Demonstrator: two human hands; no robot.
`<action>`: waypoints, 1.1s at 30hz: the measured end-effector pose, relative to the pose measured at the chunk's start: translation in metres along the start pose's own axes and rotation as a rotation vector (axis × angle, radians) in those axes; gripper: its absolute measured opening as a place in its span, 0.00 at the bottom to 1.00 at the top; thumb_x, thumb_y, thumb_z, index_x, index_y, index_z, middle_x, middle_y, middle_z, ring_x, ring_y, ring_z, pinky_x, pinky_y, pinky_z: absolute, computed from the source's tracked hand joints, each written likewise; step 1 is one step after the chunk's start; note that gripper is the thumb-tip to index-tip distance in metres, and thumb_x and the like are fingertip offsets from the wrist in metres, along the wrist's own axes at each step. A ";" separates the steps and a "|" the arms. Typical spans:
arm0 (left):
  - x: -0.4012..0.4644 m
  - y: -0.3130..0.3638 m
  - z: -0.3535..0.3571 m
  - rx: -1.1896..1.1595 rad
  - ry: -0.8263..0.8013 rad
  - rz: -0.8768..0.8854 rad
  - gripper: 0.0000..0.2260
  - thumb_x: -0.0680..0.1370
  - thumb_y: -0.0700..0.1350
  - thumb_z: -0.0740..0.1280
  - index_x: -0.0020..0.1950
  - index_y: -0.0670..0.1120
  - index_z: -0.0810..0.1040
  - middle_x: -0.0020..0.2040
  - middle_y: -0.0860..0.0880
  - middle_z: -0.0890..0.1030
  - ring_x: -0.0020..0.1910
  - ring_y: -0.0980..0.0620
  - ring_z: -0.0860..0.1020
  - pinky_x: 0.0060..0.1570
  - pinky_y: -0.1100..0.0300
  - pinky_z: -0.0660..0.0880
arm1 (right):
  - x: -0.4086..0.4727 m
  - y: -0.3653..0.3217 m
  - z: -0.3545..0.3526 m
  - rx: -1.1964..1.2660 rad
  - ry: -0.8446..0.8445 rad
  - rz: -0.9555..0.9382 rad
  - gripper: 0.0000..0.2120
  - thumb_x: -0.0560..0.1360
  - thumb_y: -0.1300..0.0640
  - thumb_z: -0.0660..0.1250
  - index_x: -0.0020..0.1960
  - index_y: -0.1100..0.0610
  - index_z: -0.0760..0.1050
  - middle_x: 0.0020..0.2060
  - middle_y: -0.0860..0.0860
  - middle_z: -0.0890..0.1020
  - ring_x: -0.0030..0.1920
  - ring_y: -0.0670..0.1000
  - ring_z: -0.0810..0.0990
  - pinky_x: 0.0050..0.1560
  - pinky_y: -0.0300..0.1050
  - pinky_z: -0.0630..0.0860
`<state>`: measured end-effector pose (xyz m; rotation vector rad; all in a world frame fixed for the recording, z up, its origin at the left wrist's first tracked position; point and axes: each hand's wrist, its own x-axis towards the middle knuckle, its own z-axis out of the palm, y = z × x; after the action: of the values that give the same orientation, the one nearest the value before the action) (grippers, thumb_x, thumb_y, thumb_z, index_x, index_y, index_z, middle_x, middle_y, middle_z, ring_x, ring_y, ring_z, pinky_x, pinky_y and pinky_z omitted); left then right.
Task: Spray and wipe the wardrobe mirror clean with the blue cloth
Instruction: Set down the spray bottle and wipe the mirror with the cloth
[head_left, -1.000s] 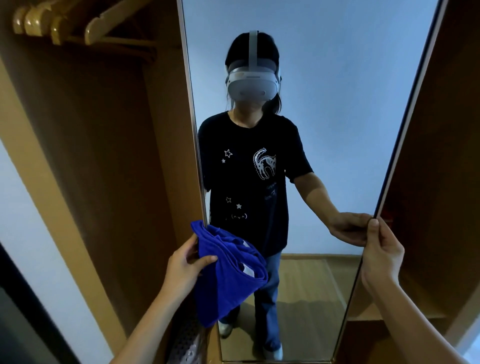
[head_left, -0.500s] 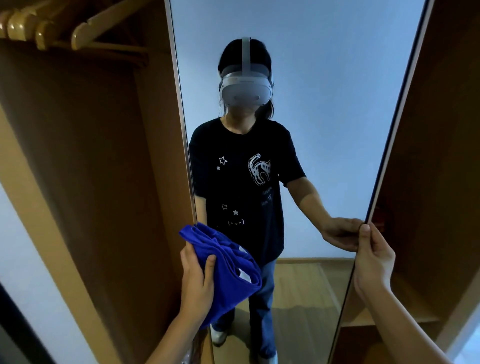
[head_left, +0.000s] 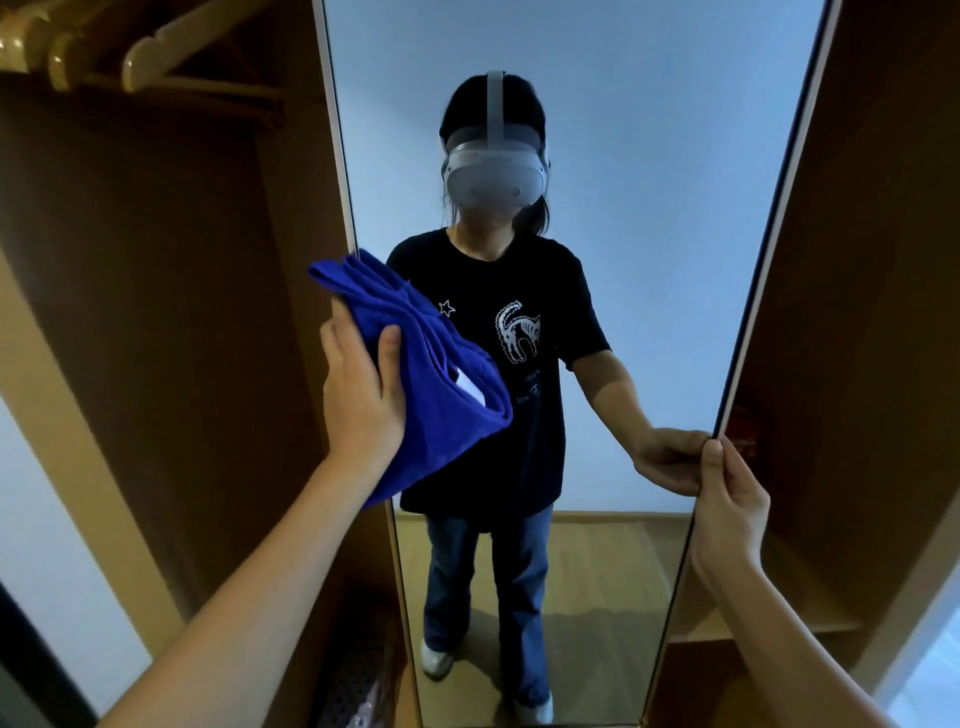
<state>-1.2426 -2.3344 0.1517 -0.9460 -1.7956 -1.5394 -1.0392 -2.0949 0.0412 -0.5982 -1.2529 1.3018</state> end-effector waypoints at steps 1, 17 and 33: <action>0.003 0.003 0.000 -0.001 0.010 0.008 0.27 0.81 0.59 0.52 0.77 0.50 0.53 0.65 0.47 0.69 0.49 0.57 0.75 0.44 0.70 0.69 | 0.000 -0.002 0.000 0.003 -0.002 0.007 0.11 0.81 0.54 0.61 0.60 0.50 0.79 0.49 0.43 0.83 0.58 0.47 0.80 0.56 0.33 0.77; -0.032 -0.010 0.003 -0.008 -0.003 -0.026 0.21 0.82 0.52 0.54 0.74 0.48 0.59 0.59 0.48 0.70 0.48 0.69 0.73 0.45 0.78 0.67 | 0.030 -0.071 0.010 0.074 -0.125 -0.100 0.11 0.81 0.51 0.63 0.48 0.48 0.84 0.45 0.47 0.85 0.54 0.49 0.82 0.60 0.51 0.76; 0.007 0.010 -0.002 -0.017 0.033 0.025 0.25 0.82 0.59 0.51 0.77 0.52 0.54 0.61 0.50 0.70 0.51 0.59 0.75 0.46 0.66 0.71 | 0.057 -0.108 0.027 0.142 -0.139 -0.144 0.13 0.80 0.51 0.64 0.40 0.54 0.80 0.38 0.50 0.81 0.47 0.49 0.80 0.56 0.49 0.76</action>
<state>-1.2386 -2.3341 0.1636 -0.9426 -1.7439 -1.5479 -1.0342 -2.0774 0.1648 -0.3152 -1.2792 1.3162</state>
